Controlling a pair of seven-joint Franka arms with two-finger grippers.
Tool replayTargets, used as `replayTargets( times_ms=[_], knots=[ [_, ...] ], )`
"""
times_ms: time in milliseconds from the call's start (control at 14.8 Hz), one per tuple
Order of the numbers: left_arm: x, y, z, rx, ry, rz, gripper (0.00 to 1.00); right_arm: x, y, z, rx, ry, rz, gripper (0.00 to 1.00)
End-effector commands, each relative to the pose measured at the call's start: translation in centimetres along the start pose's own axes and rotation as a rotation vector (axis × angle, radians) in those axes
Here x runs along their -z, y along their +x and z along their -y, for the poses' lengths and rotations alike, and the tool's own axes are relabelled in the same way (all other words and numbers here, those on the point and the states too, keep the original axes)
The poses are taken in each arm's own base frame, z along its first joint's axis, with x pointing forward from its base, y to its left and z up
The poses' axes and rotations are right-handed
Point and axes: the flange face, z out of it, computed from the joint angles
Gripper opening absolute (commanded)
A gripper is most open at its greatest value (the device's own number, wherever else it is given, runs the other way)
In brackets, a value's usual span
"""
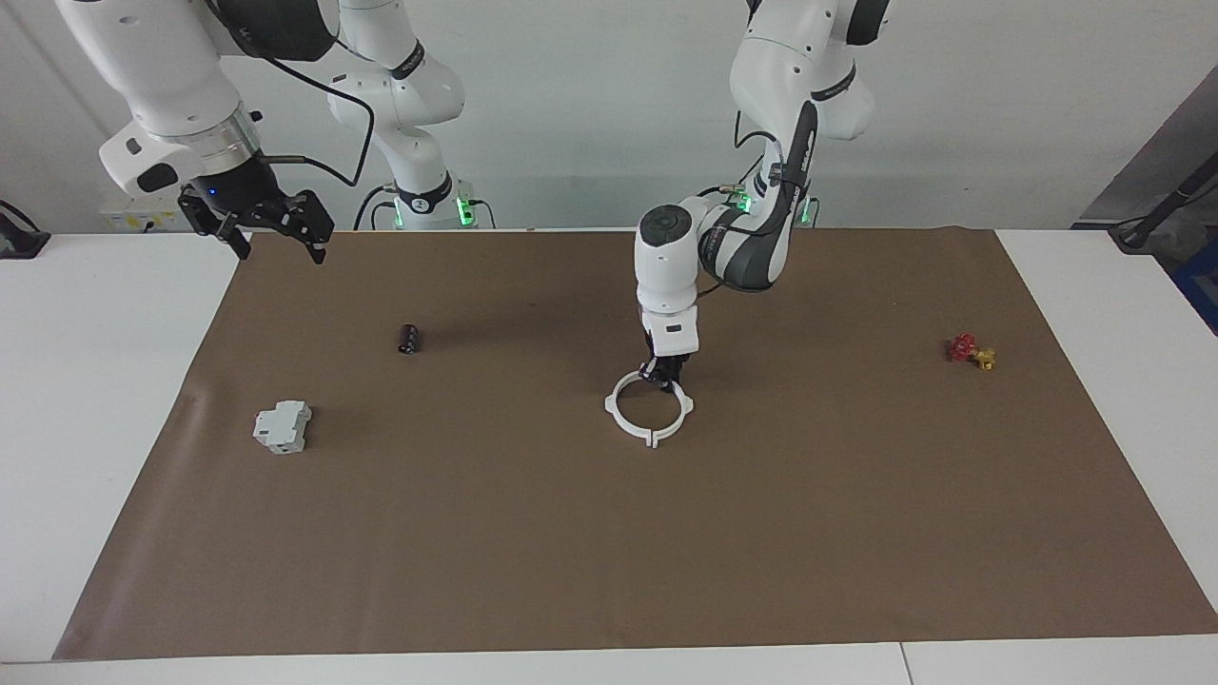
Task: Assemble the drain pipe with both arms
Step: 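Align and press the held half-ring onto the placed half-ring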
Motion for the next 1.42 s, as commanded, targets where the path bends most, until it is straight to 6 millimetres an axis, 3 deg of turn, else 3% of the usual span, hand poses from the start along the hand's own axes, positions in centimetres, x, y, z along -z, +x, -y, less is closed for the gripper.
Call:
replayTargets(
  times_ms=[0,135,1147,1349],
  knots=[
    [-0.3,-0.3,0.3,-0.024,-0.005,-0.018,0.94,-0.1,-0.4,-0.4,0.018,-0.004,-0.006,1.0],
    [-0.3,-0.2,0.3,-0.023,-0.004,-0.018,1.0,0.0,-0.4,-0.4,0.018,-0.004,-0.007,1.0],
    [0.0,0.5,0.4,-0.031,0.034,-0.022,1.0,0.0,-0.4,-0.4,0.018,-0.004,-0.007,1.0],
    [1.9,1.7,0.0,-0.068,0.064,-0.03,1.0,0.0,-0.4,-0.4,0.018,-0.004,-0.007,1.0]
  ],
)
